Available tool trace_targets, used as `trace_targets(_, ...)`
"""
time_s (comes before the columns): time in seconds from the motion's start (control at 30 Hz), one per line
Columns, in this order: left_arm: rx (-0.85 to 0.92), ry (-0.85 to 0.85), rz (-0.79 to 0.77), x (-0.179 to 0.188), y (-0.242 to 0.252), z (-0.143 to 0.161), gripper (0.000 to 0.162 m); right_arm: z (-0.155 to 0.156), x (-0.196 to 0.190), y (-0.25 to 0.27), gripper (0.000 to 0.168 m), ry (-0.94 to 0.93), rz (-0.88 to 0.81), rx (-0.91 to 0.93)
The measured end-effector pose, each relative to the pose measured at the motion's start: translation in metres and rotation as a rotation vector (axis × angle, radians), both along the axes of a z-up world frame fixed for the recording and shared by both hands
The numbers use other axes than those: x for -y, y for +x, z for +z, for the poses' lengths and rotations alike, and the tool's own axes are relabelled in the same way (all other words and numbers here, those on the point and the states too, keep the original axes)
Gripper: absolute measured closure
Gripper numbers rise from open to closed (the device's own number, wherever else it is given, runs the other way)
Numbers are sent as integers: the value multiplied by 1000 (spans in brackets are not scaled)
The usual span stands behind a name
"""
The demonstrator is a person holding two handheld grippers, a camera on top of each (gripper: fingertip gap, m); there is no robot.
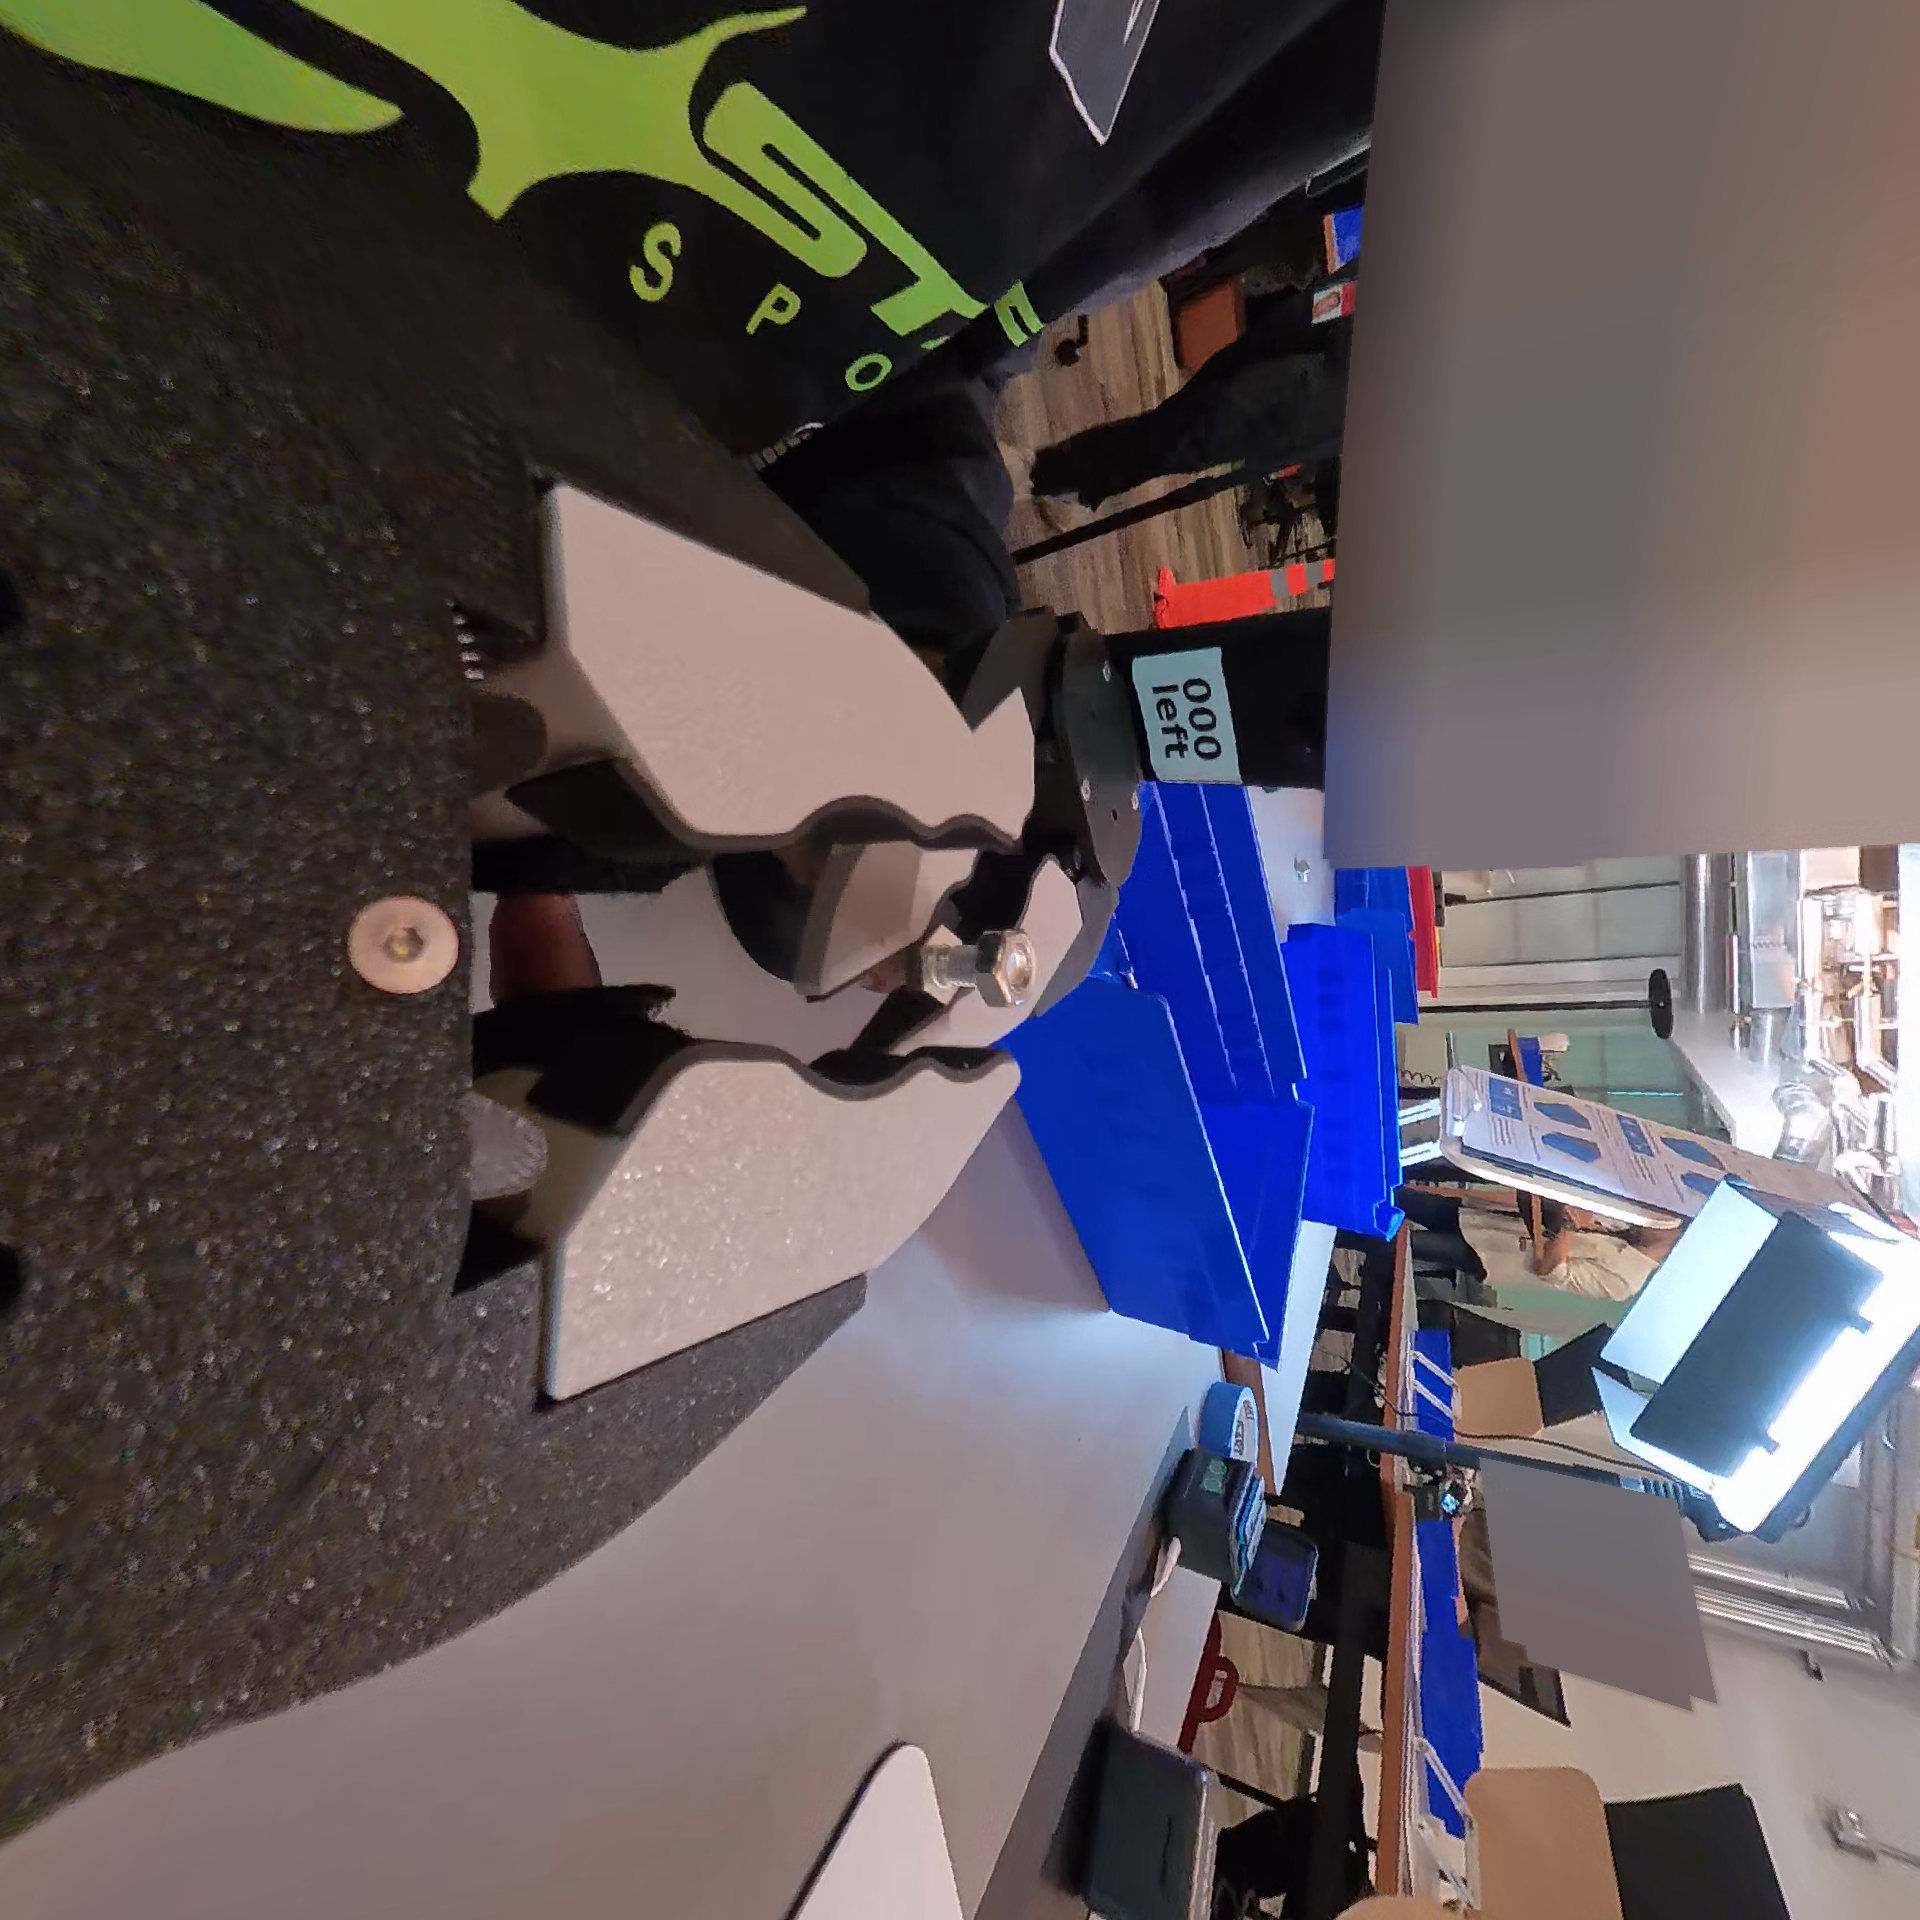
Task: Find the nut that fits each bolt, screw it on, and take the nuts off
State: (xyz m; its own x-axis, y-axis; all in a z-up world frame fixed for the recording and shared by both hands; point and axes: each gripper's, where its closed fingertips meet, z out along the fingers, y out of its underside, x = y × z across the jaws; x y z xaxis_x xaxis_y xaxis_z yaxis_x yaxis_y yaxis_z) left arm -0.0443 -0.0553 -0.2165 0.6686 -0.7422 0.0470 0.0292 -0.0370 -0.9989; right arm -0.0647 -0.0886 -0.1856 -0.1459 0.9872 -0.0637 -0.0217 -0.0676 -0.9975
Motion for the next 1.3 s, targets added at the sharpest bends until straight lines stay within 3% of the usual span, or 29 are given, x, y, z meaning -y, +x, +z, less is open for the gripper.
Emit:
trace_targets(0.17, -12, 2, -6, -3, 1, -1, 147, -3, 2, -16, 125, 33, 27, 36)
trace_targets(0.63, 7, -4, 6, -10, -3, 0, 147, -6, 7, -7, 130, 53, -4, 81)
trace_targets(0.73, 11, -4, 11, -11, -4, 0, 147, -5, 6, 2, 140, 41, -23, 69)
trace_targets(0.8, 17, -9, 13, -12, -5, 0, 147, -3, 11, 9, 155, 23, 7, 51)
trace_targets(0.9, 11, -9, 11, -12, -4, 0, 147, 1, 11, 15, 159, 1, 11, 33)
trace_targets(1.3, -5, -1, 1, -10, -2, -1, 147, -1, 1, -8, 130, 16, -1, 23)
